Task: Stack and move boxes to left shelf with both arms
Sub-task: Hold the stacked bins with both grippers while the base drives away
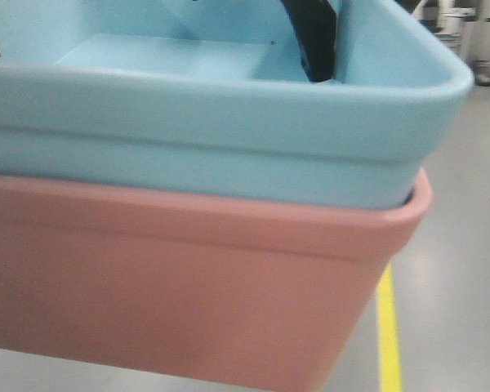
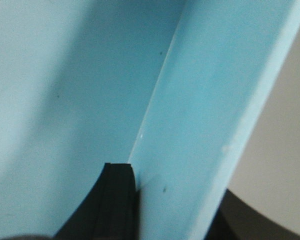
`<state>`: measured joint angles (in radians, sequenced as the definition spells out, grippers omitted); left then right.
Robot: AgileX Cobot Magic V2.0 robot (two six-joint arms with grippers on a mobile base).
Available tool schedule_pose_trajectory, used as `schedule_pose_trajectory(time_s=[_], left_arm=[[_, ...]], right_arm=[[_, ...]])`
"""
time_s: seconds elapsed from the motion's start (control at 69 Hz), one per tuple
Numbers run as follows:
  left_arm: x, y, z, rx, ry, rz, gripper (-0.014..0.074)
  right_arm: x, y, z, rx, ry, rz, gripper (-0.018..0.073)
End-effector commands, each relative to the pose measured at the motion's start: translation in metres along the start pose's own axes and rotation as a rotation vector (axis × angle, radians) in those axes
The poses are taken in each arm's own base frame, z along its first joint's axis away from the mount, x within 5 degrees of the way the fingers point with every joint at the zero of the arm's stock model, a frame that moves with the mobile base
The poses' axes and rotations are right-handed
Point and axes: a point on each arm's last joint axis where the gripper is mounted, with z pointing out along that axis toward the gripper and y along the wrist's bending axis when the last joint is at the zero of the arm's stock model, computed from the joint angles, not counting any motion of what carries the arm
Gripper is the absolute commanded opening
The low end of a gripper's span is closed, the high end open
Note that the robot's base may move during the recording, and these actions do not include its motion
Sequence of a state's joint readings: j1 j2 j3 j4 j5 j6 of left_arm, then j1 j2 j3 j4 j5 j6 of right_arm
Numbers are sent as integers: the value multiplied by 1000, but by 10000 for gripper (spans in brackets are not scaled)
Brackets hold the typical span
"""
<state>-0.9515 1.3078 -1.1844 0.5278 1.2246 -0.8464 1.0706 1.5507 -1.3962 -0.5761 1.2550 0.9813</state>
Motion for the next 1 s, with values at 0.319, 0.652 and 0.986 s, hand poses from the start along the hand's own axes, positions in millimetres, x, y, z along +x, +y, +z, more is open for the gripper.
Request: schedule_pose_trajectory(time_s=[0.319,0.652,0.986], left_arm=[[-16,-29,-25,323,-185,-40,-12],[-16,-29,-25,323,-185,-40,-12],[-16,-29,-25,323,-185,-40,-12]], right_arm=[[-17,14,-27,-228,-154,64,57],[-17,14,-27,-228,-154,64,57],[-17,14,-27,-227,-153,64,57]])
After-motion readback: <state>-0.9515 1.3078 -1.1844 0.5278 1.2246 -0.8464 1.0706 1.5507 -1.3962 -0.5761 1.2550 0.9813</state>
